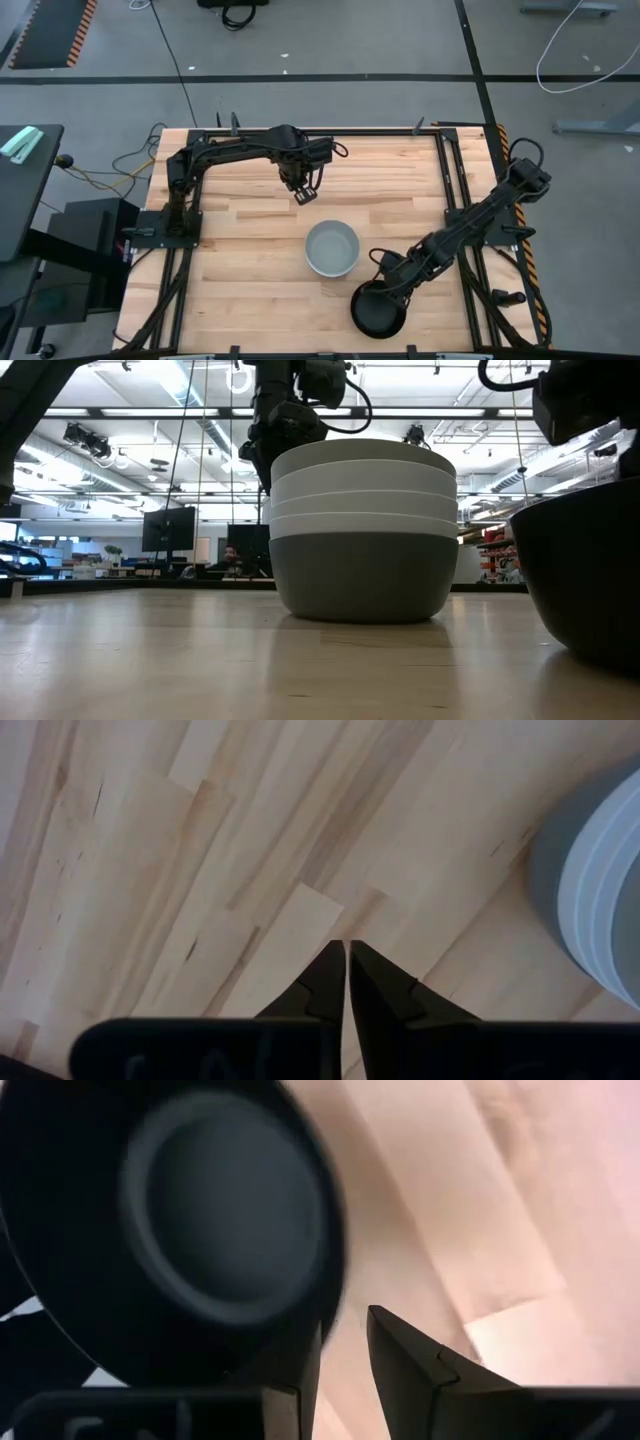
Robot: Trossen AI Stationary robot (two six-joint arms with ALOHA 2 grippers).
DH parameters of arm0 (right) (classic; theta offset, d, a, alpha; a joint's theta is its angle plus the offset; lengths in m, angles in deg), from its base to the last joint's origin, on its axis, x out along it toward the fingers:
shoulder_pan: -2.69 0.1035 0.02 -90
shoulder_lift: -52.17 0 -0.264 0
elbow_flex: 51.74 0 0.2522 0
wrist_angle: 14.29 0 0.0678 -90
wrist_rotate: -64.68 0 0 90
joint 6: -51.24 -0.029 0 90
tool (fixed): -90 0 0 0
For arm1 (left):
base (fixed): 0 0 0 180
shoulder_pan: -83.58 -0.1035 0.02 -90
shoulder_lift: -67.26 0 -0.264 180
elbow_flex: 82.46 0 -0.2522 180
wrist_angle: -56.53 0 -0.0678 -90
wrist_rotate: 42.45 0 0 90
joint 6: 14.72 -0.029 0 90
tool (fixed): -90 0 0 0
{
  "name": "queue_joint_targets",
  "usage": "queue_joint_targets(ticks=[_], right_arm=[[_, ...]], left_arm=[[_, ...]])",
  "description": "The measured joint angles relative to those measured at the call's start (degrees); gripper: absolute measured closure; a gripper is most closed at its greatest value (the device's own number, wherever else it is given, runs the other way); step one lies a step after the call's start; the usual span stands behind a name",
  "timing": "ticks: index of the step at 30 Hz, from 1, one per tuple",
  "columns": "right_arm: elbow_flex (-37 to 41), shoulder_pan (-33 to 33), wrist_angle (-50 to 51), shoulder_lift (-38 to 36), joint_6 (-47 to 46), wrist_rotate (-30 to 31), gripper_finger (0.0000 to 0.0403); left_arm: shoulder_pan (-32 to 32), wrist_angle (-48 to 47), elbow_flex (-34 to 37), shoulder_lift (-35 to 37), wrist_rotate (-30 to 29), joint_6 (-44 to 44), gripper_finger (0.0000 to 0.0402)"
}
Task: Nest bowls inside each other
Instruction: Stack the black bowl on the gray bowl
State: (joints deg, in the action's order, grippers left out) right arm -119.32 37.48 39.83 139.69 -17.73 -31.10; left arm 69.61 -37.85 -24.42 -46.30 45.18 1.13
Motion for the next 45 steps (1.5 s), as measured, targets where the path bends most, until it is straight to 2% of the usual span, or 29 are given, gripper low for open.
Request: queue_joint_targets(ticks=[15,26,31,38,45], right_arm=[[0.0,0.4,-2.9,2.8,-1.5,1.3,0.031],[0.0,0.4,-3.0,4.8,-0.4,2.2,0.0313],[0.0,-0.3,-3.0,4.8,-0.5,2.8,0.0332],[0.0,-1.4,-2.8,4.8,-0.1,2.8,0.0389],[0.0,-1.7,-2.8,4.8,1.1,2.8,0.0394]], left_arm=[[0.1,0.1,0.0,0.0,0.0,0.0,0.0387],[0.1,0.2,0.0,0.0,0.0,0.4,0.0377],[0.4,0.2,0.0,0.0,0.0,0.5,0.0386],[1.4,0.2,0.0,0.0,0.0,0.4,0.0384],[2.4,0.2,0.0,0.0,-0.5,0.2,0.0373]])
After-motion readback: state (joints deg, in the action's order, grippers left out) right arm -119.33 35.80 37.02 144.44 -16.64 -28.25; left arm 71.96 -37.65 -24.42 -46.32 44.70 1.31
